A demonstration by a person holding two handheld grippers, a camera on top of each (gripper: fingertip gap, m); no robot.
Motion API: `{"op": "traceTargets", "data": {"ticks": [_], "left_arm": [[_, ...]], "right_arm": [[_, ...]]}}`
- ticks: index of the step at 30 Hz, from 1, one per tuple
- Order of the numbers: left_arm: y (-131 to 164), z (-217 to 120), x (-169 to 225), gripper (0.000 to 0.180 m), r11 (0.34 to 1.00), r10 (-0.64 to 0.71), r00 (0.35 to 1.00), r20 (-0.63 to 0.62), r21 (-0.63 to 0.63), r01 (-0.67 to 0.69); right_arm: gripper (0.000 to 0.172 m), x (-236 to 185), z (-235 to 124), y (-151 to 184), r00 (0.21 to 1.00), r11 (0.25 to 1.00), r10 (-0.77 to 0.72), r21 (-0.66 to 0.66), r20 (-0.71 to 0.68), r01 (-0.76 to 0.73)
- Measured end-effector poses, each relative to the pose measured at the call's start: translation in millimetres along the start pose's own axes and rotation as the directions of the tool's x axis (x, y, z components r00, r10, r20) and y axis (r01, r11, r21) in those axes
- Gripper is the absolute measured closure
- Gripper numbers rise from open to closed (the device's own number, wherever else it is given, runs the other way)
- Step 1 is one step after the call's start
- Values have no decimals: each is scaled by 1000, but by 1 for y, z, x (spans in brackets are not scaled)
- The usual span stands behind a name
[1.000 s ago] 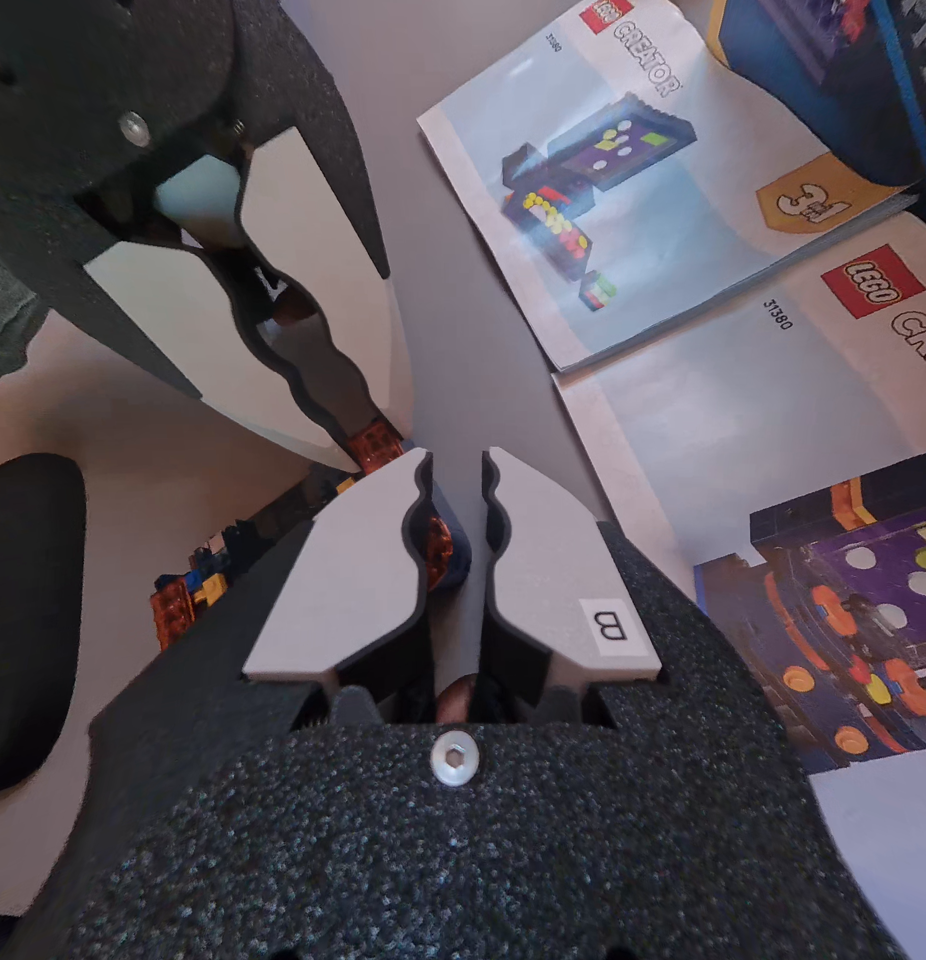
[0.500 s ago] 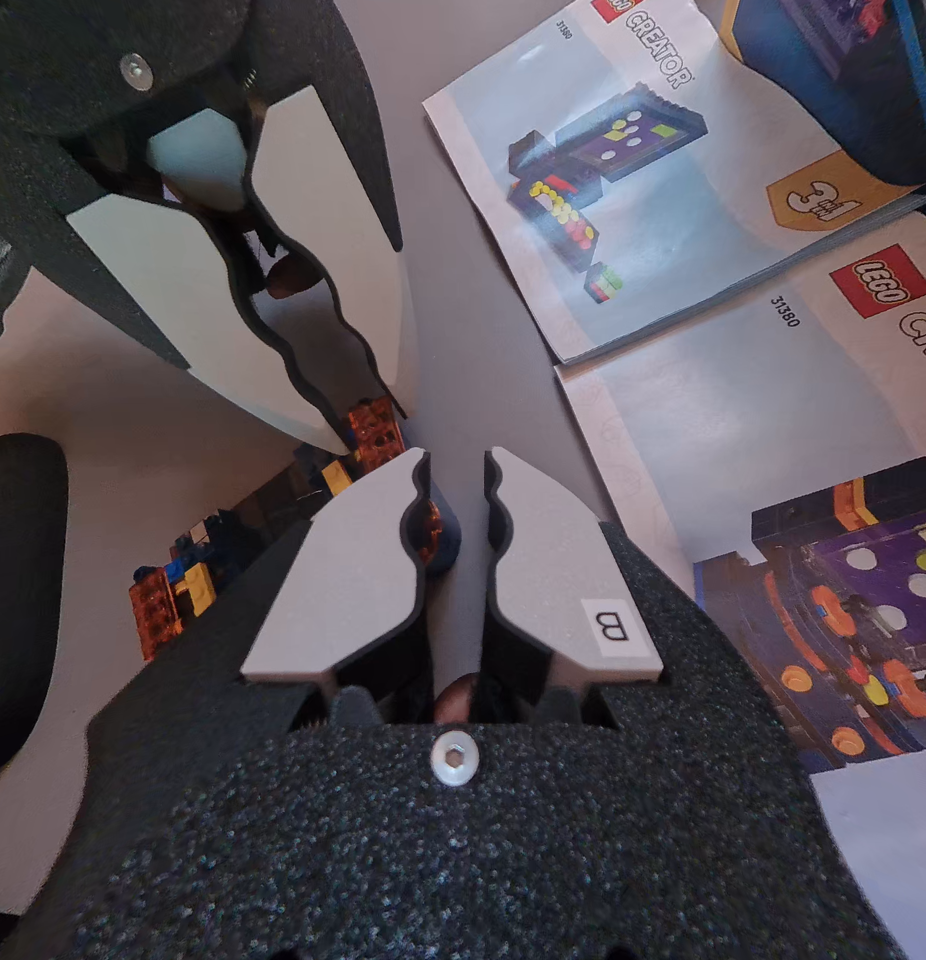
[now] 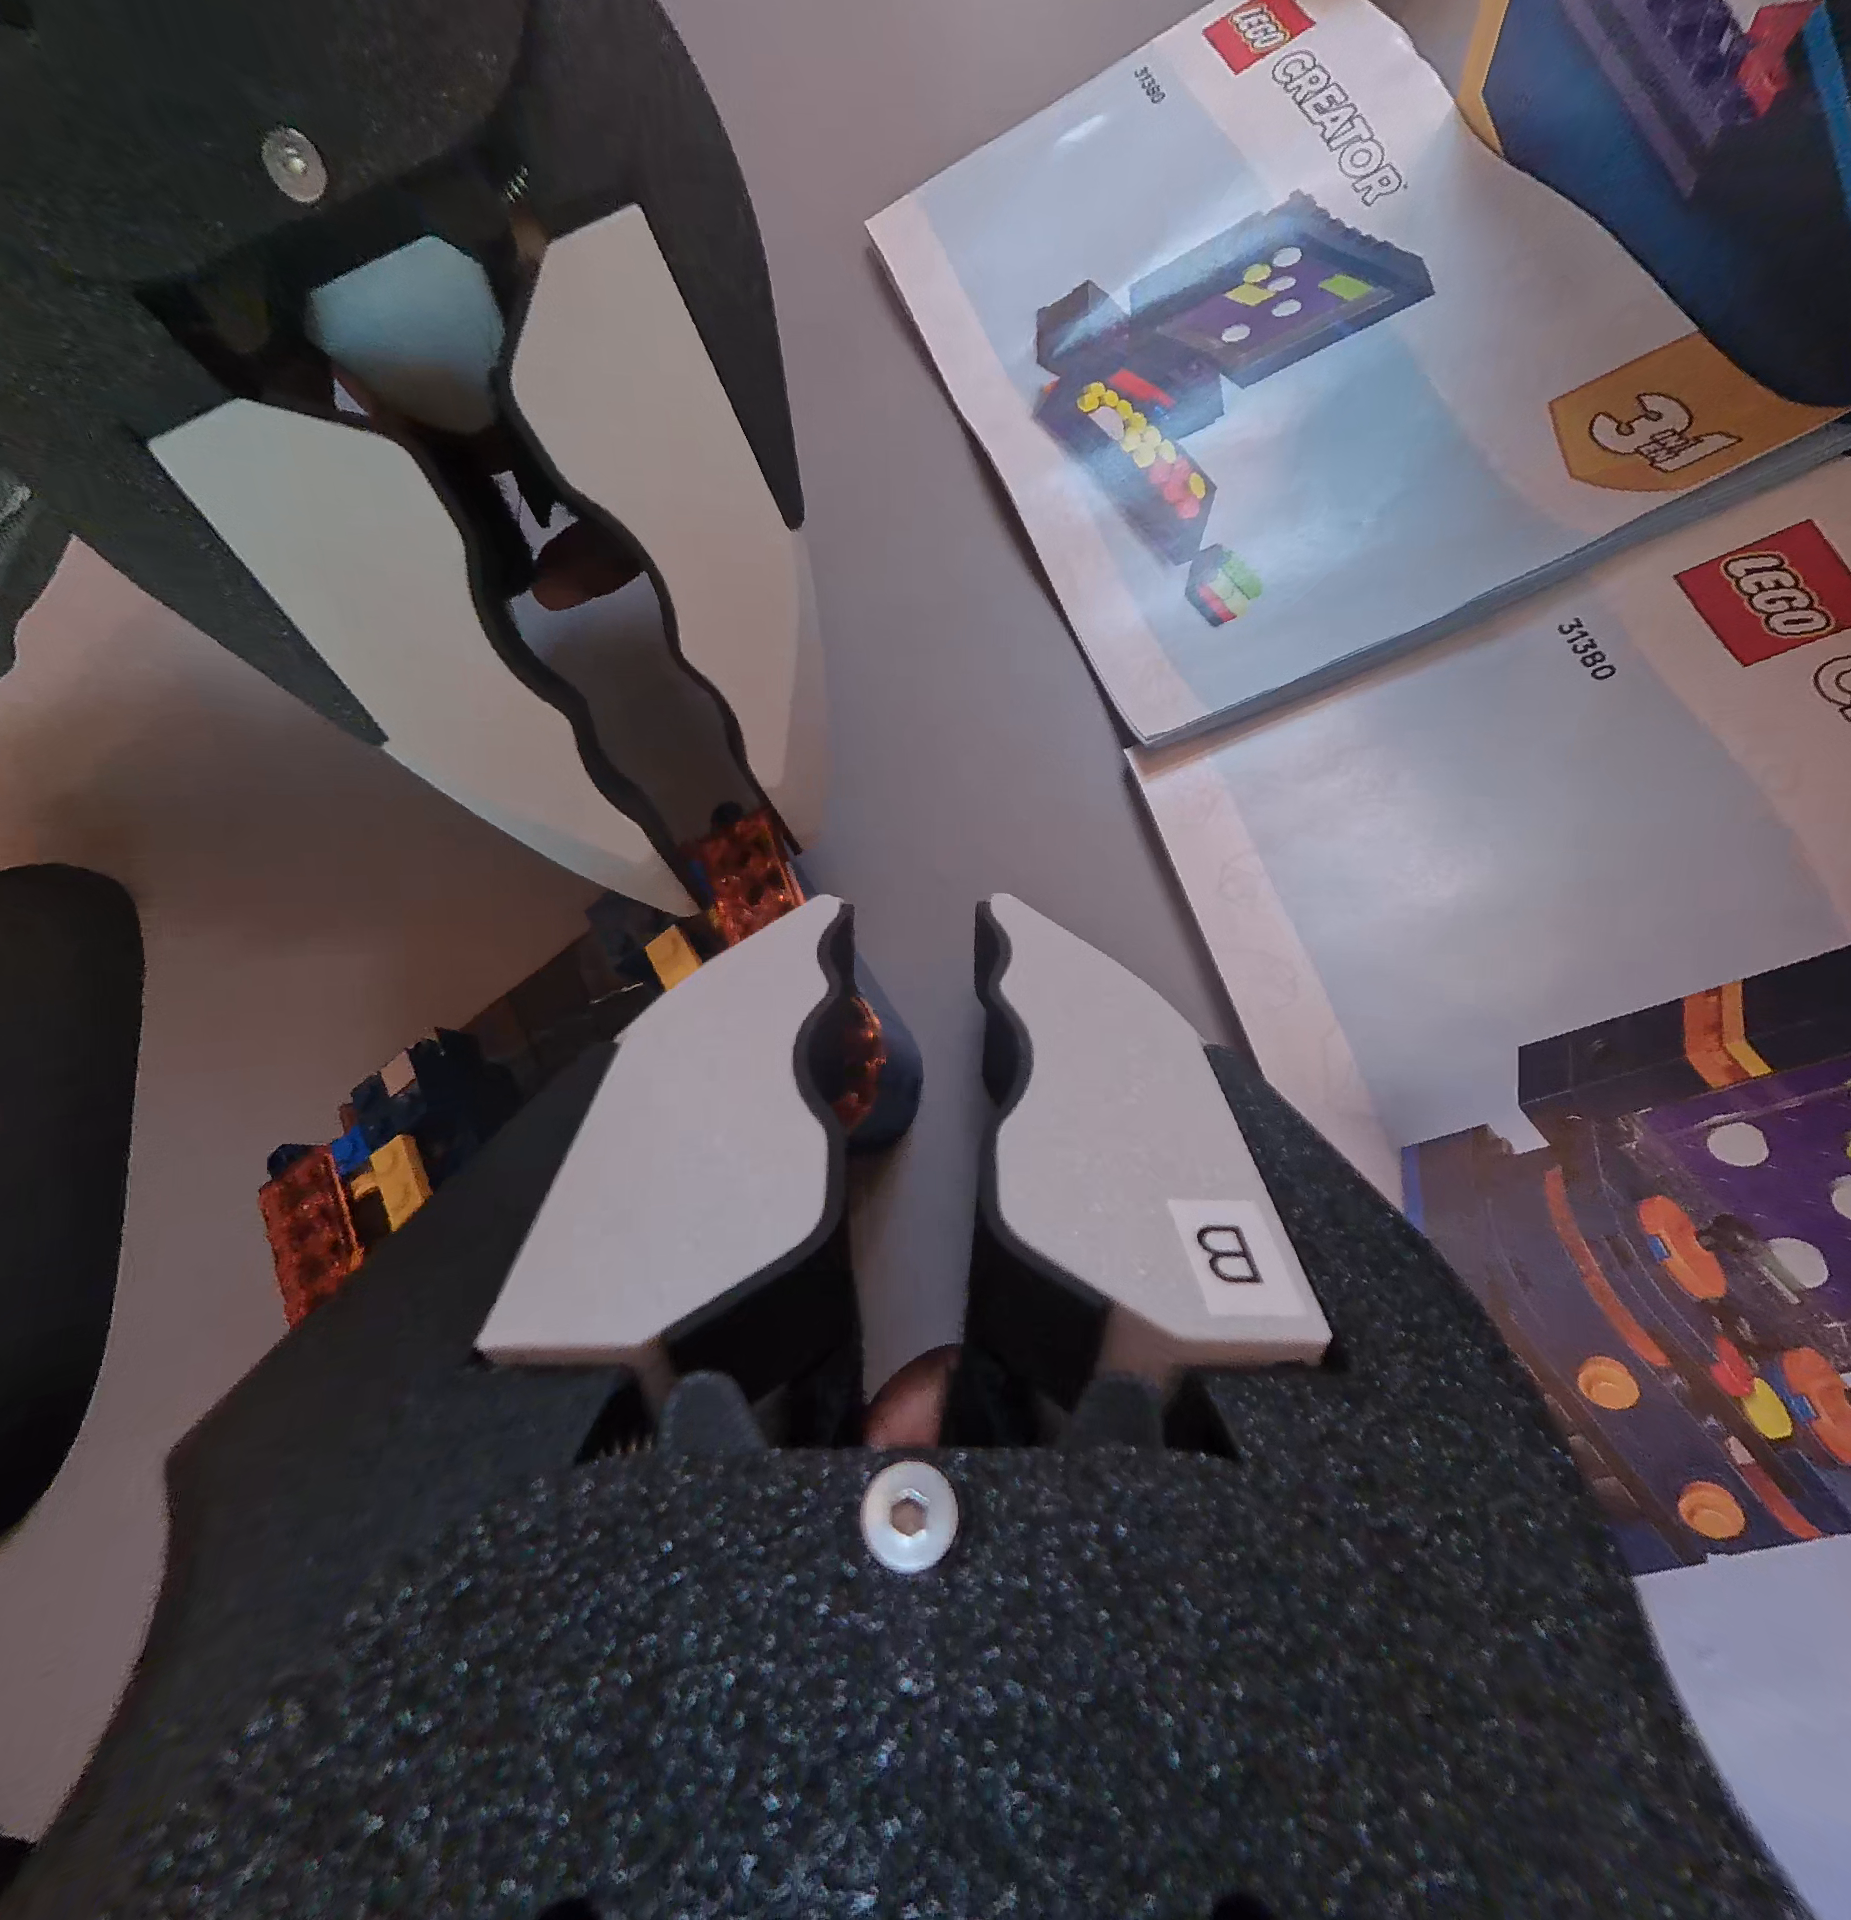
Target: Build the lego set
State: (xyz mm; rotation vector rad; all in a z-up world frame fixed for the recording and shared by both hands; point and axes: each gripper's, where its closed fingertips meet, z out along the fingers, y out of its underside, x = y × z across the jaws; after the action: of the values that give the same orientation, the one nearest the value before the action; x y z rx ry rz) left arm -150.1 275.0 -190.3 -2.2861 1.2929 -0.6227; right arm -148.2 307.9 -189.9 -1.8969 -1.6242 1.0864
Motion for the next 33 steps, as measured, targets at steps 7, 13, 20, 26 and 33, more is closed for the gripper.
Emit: {"op": "traceTargets", "data": {"ticks": [7,13,20,26,33], "left_arm": [[1,0,1,163,1000,-5,1000,-1,0,5],[1,0,1,164,1000,-28,1000,4,4,28],[3,-1,0,164,997,-71,997,5,15,71],[4,-2,0,159,998,-61,998,22,4,61],[7,-3,5,157,1000,-6,1000,25,-9,6]], "right_arm": [[141,-3,1,1,1000,1000,-5,-5,15,5],[139,-5,-4,-6,1000,999,-9,32,26,8],[130,-6,1,-1,999,999,-31,-10,8,31],[133,-4,3,-3,999,999,-41,-18,-11,41],[133,-2,4,-2,996,996,-76,-39,-36,75]]}}
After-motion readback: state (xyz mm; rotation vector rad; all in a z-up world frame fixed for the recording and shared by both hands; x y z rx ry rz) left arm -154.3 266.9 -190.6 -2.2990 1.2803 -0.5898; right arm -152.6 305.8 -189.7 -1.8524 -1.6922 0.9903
